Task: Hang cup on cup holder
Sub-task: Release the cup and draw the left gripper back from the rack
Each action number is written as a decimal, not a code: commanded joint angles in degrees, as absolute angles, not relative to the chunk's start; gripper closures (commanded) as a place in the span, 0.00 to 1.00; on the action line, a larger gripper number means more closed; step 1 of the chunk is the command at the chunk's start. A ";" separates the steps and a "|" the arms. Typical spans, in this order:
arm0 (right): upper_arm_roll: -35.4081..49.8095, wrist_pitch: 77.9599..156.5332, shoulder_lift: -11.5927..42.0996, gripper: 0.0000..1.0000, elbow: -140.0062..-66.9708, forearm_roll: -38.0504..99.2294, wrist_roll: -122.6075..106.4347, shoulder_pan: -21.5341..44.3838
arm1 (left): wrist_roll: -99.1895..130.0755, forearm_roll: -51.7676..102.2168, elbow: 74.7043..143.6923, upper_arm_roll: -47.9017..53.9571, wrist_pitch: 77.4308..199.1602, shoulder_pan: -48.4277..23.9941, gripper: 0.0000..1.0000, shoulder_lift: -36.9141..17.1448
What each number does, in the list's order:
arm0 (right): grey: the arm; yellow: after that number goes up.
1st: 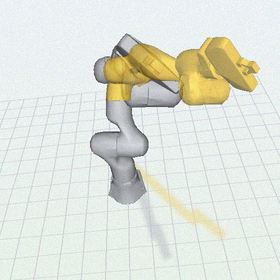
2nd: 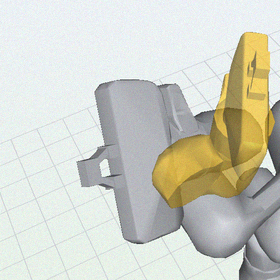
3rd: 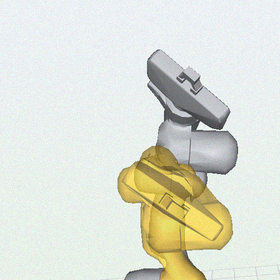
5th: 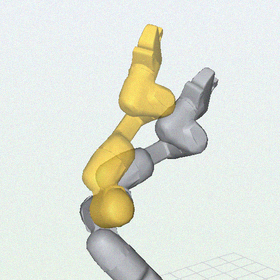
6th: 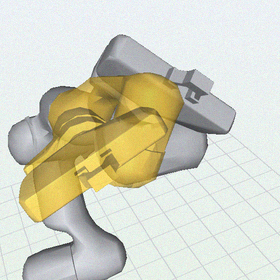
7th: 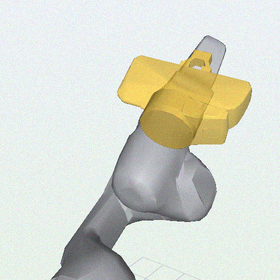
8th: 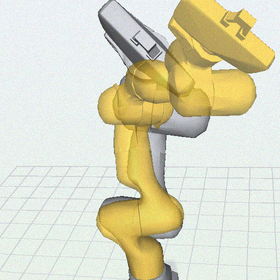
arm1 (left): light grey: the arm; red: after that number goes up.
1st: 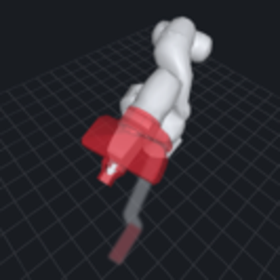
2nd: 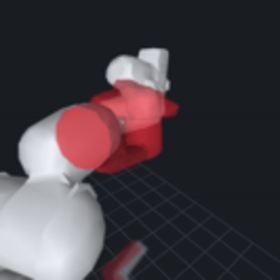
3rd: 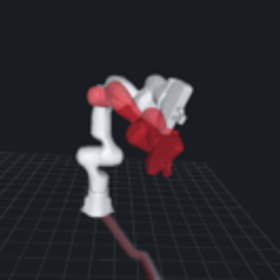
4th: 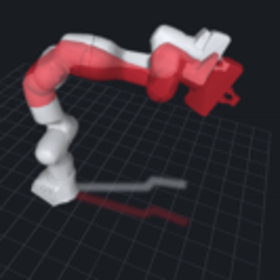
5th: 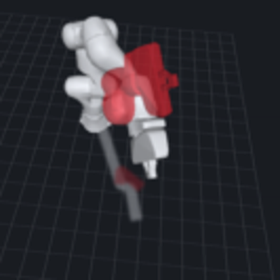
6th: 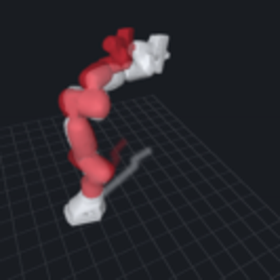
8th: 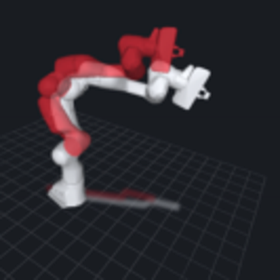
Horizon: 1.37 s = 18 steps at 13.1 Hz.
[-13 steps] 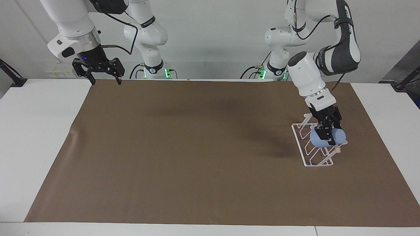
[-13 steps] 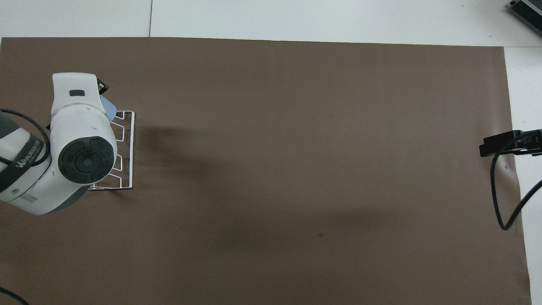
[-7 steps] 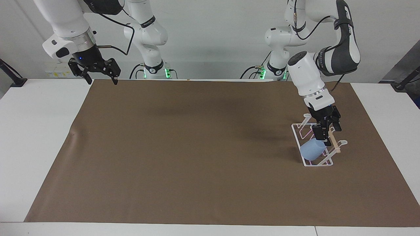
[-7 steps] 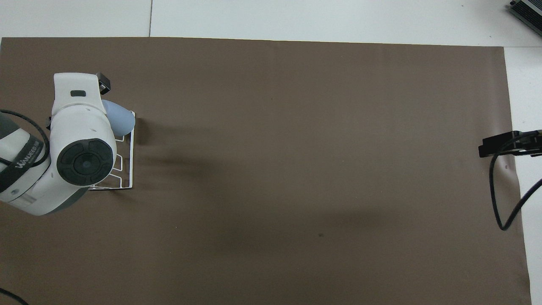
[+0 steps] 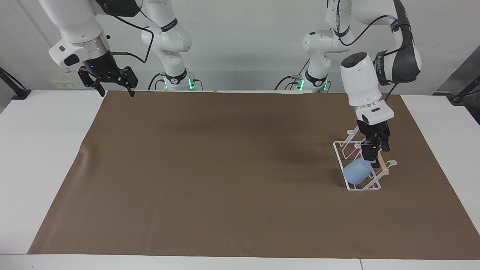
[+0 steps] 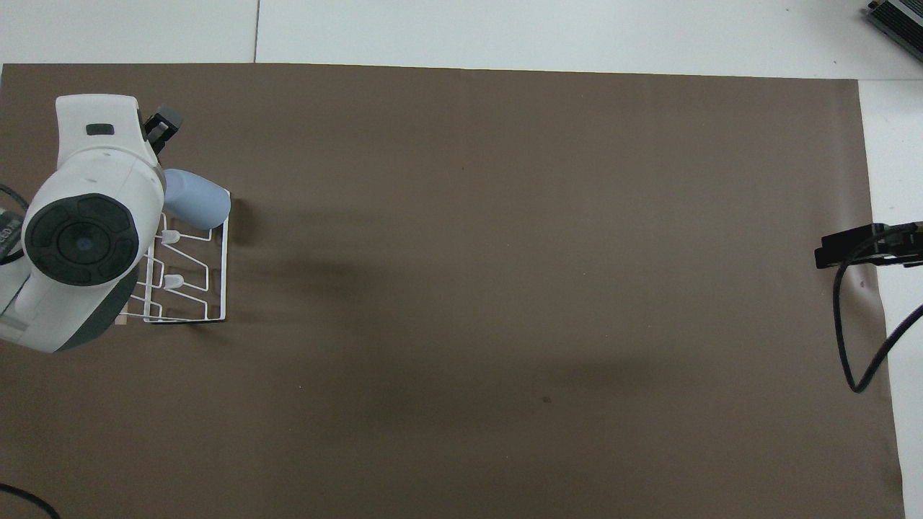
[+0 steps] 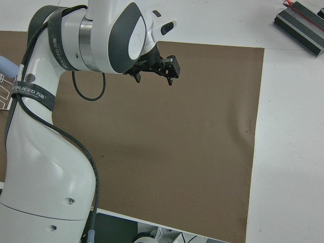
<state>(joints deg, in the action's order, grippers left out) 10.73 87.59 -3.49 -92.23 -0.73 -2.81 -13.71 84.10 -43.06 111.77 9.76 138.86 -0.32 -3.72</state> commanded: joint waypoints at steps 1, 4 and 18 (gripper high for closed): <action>10.90 87.19 -5.01 0.00 -93.69 -0.35 -2.11 -14.06 | 82.45 -38.51 109.69 10.72 136.33 -0.53 0.00 -4.22; 10.90 87.10 -5.01 0.00 -93.69 -0.35 -2.11 -14.06 | 77.20 -27.64 108.72 10.90 133.25 -0.88 0.00 -1.59; 10.90 87.19 -5.01 0.00 -93.69 -0.35 -2.11 -13.97 | 16.66 -7.30 99.23 9.76 98.72 0.87 0.00 3.60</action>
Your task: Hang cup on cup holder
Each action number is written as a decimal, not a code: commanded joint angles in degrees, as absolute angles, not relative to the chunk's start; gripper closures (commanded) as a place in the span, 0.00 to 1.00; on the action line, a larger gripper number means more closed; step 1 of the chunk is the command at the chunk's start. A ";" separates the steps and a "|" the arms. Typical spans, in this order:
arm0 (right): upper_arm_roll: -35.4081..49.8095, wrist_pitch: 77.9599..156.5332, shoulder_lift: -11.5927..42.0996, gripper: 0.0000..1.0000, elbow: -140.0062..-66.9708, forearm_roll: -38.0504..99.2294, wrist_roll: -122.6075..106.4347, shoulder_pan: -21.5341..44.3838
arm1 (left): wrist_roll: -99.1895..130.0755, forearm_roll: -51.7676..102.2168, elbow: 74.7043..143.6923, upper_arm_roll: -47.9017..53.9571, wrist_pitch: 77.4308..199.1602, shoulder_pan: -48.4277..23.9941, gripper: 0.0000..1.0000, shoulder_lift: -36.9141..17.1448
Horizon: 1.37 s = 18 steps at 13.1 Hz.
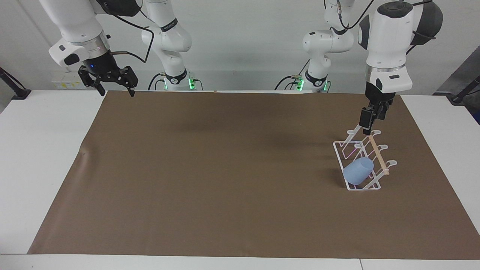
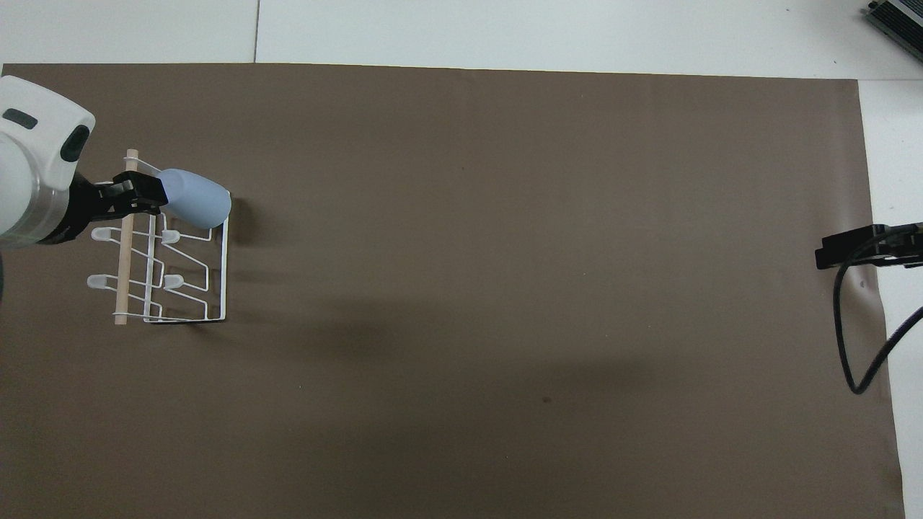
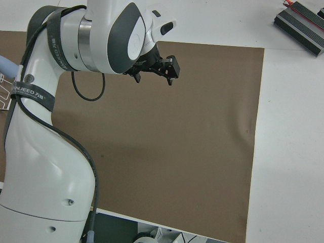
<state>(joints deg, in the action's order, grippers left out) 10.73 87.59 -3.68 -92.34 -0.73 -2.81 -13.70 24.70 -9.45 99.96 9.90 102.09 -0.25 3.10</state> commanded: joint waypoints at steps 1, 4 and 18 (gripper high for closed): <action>10.90 87.19 -5.01 0.00 -93.69 -0.35 -2.11 -13.97 | 10.78 -6.95 99.32 9.76 97.48 1.23 0.00 3.78; 10.99 87.10 -5.01 0.00 -93.69 -0.35 -2.11 -13.97 | 2.03 -2.82 99.23 9.67 96.24 2.64 0.00 4.13; 10.90 87.36 -5.01 0.00 -93.69 -0.35 -2.11 -13.97 | 1.06 2.29 90.44 9.93 92.64 4.66 0.00 1.40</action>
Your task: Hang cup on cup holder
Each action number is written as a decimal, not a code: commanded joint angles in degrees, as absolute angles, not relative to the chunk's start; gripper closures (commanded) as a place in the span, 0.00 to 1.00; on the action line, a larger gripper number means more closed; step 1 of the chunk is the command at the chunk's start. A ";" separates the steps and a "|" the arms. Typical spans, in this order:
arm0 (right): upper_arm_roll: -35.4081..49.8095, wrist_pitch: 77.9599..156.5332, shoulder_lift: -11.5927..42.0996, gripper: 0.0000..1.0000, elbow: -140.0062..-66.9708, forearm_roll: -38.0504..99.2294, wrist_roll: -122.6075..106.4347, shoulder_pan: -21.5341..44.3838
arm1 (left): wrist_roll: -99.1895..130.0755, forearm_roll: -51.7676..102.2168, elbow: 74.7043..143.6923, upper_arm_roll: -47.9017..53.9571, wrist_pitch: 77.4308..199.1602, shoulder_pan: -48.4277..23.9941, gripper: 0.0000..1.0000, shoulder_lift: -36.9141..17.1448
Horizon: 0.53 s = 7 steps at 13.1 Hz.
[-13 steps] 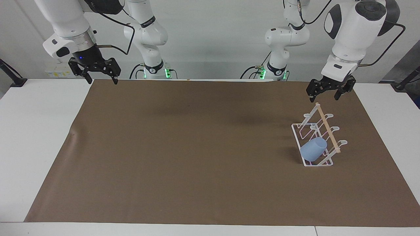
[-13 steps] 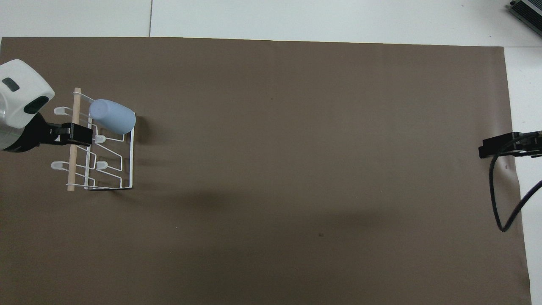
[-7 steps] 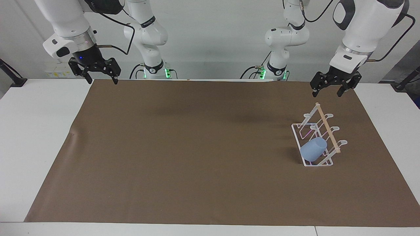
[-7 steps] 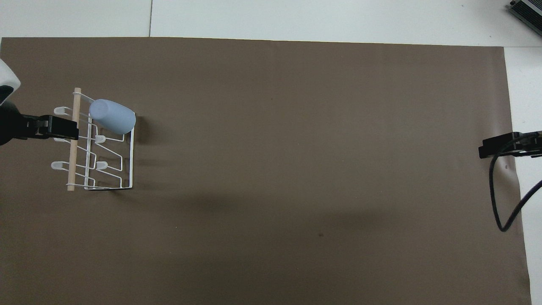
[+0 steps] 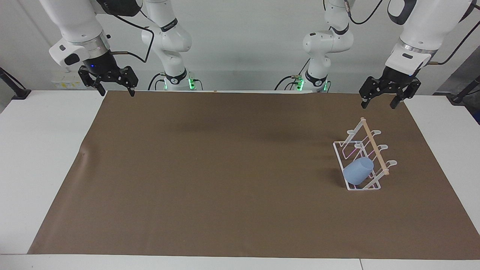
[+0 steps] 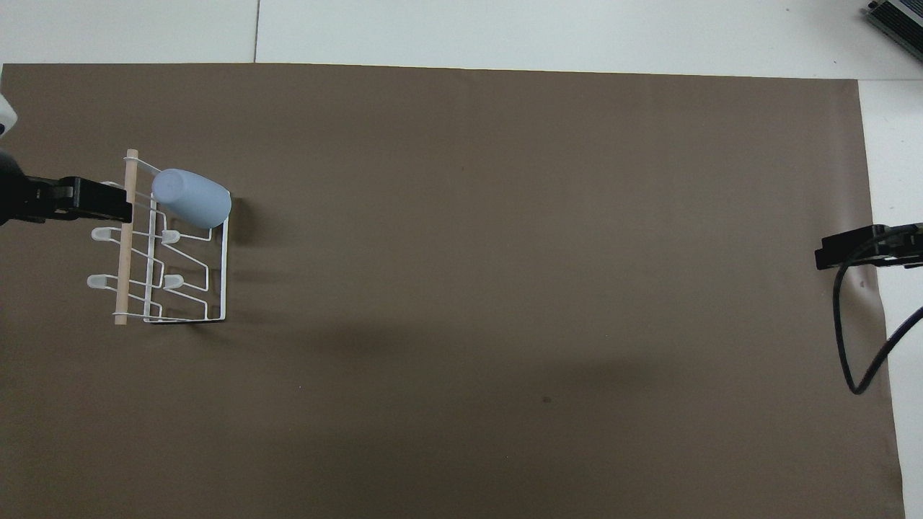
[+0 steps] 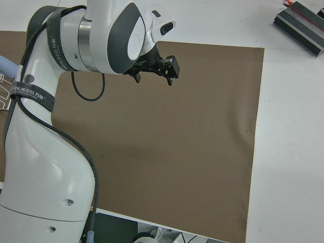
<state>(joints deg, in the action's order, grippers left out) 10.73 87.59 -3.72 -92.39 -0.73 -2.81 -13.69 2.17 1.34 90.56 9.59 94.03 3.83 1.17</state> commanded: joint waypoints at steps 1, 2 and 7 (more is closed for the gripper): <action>10.90 87.36 -5.01 0.00 -93.69 -0.35 -2.20 -13.97 | 1.05 2.29 91.05 9.93 92.72 4.57 0.00 1.67; 10.90 87.45 -5.01 0.00 -93.69 -0.35 -2.20 -13.97 | 1.14 2.29 91.75 9.93 93.07 4.57 0.00 1.93; 10.90 87.45 -5.01 0.00 -93.69 -0.35 -2.20 -13.97 | 1.93 2.29 92.72 10.02 93.34 4.66 0.00 2.55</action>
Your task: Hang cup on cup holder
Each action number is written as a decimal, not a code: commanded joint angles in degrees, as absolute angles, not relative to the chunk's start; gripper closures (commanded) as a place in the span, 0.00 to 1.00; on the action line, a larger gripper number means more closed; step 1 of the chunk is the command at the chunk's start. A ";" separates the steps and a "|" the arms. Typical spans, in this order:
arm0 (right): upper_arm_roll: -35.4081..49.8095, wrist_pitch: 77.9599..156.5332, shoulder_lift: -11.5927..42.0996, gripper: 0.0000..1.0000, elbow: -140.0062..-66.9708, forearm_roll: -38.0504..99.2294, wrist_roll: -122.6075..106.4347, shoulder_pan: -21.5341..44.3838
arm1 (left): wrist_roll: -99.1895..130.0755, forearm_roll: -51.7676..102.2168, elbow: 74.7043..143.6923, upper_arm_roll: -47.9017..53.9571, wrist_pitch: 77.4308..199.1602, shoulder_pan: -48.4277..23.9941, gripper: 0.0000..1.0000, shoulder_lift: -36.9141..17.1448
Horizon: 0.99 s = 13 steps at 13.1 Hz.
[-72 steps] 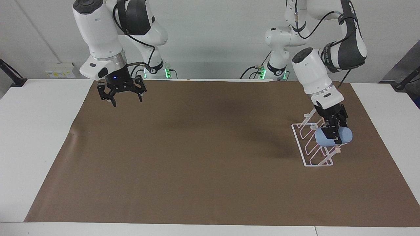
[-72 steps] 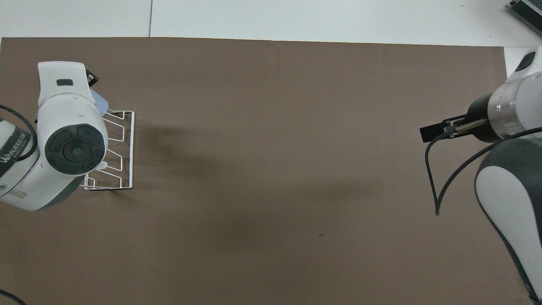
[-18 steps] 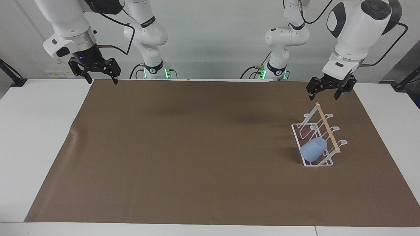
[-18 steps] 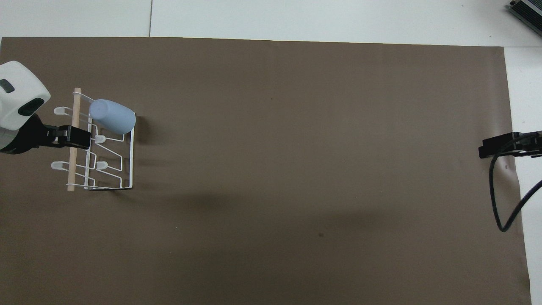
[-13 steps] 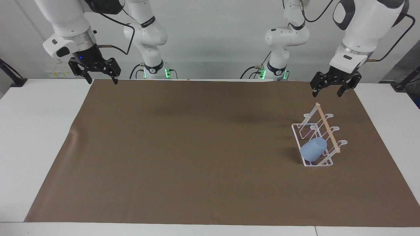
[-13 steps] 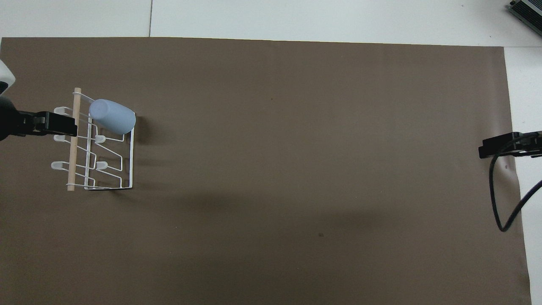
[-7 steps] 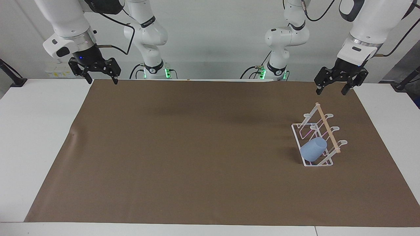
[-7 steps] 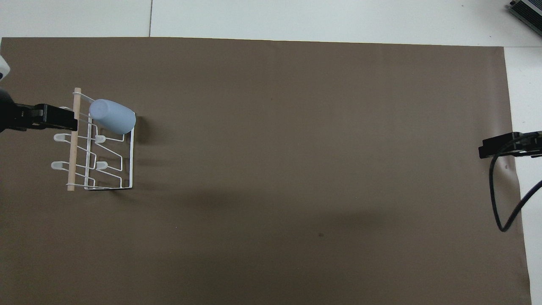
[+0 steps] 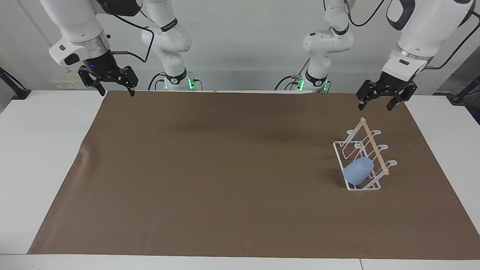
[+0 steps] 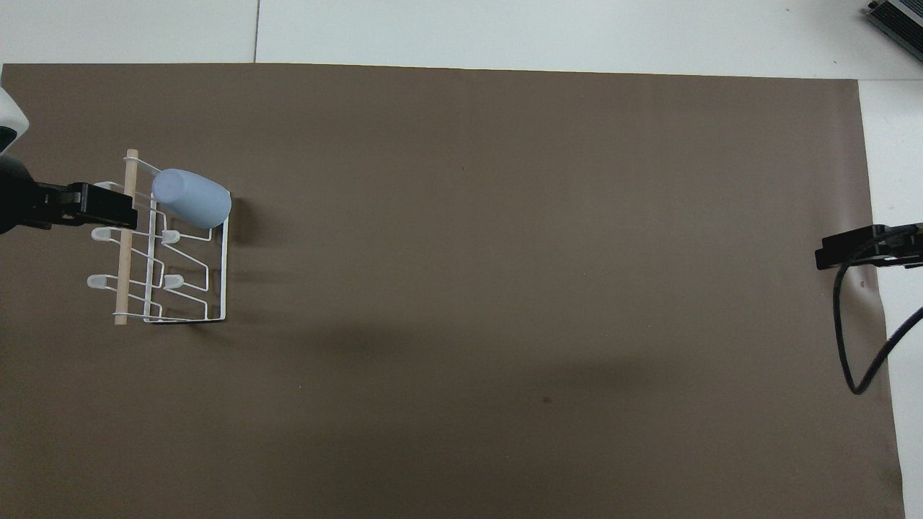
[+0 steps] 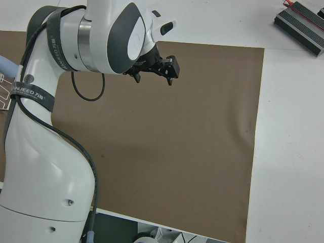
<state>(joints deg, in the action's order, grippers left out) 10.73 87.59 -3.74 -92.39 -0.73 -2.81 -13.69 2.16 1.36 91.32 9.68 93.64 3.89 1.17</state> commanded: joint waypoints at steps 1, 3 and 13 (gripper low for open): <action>10.99 87.45 -5.01 0.00 -93.69 -0.35 -2.20 -13.97 | 1.93 2.29 92.72 10.02 93.17 4.48 0.00 2.55; 10.90 87.45 -5.01 0.00 -93.69 -0.35 -2.20 -13.97 | 1.93 2.29 92.72 10.02 92.99 4.13 0.00 2.55; 10.90 87.45 -5.01 0.00 -93.69 -0.35 -2.20 -13.97 | 1.93 2.37 92.81 10.02 92.64 4.13 0.00 2.72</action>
<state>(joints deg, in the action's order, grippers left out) 10.74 87.59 -3.75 -92.39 -0.73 -2.81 -13.69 2.16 1.42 91.33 10.04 93.13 3.89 1.25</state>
